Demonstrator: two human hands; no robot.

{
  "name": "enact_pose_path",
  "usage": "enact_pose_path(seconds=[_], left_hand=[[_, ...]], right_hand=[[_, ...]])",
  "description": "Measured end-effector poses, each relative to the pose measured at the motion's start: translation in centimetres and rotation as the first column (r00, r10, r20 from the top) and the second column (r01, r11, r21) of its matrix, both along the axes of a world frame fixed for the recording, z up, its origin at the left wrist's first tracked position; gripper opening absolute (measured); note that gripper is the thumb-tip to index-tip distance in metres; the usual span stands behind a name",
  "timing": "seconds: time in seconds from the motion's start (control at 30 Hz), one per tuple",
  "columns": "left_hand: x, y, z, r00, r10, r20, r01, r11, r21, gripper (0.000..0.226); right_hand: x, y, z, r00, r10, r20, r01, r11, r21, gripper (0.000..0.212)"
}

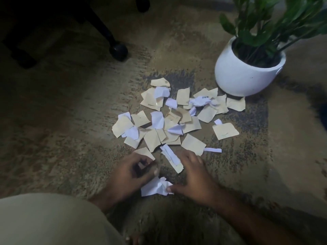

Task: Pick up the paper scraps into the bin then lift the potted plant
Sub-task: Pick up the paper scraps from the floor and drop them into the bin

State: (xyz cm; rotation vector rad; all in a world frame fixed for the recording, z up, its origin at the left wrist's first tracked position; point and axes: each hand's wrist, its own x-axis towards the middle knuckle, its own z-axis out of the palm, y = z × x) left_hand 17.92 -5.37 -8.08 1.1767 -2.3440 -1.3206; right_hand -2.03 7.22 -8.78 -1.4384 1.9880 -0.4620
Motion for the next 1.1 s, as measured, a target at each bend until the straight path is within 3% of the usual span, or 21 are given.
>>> enact_pose_path(seconds=[0.07,0.13,0.27,0.43,0.6,0.83,0.93,1.1], left_hand=[[0.6,1.0,-0.4,0.995,-0.047,0.087,0.056,0.993,-0.101,0.048],[0.9,1.7,-0.8,0.983,-0.097,0.154,0.122,0.979,-0.165,0.069],[1.1,2.0,-1.4,0.97,-0.149,0.191,0.183,0.968,-0.173,0.078],[1.0,1.5,-1.8,0.974,-0.095,0.206,0.141,0.965,-0.223,0.052],[0.6,-0.6,-1.7,0.981,-0.008,0.195,0.079,0.931,-0.356,0.023],[-0.6,-2.8,-1.0,0.956,-0.06,0.285,0.138,0.955,-0.261,0.01],[-0.7,-3.1,-1.1,0.965,-0.043,0.257,0.113,0.957,-0.265,0.012],[-0.4,-2.9,-1.2,0.993,-0.043,0.112,0.068,0.971,-0.231,0.014]], right_hand=[[0.5,-0.3,-0.2,0.995,0.072,-0.07,-0.068,0.996,0.051,0.113],[1.1,-0.7,-0.4,0.987,0.107,-0.116,-0.098,0.991,0.086,0.115],[2.1,-1.3,-0.9,0.963,0.084,-0.256,-0.072,0.996,0.058,0.081],[2.5,-2.1,-0.8,0.983,0.032,-0.179,-0.037,0.999,-0.022,0.037],[2.7,-2.2,-0.6,0.994,-0.043,-0.098,0.036,0.997,-0.074,0.018],[0.7,-2.3,0.2,0.984,-0.177,-0.014,0.175,0.981,-0.086,0.013],[-1.0,-2.5,0.5,0.979,-0.197,0.051,0.201,0.976,-0.083,0.009],[-4.5,-3.0,-0.1,0.949,-0.281,-0.145,0.264,0.956,-0.128,0.013]])
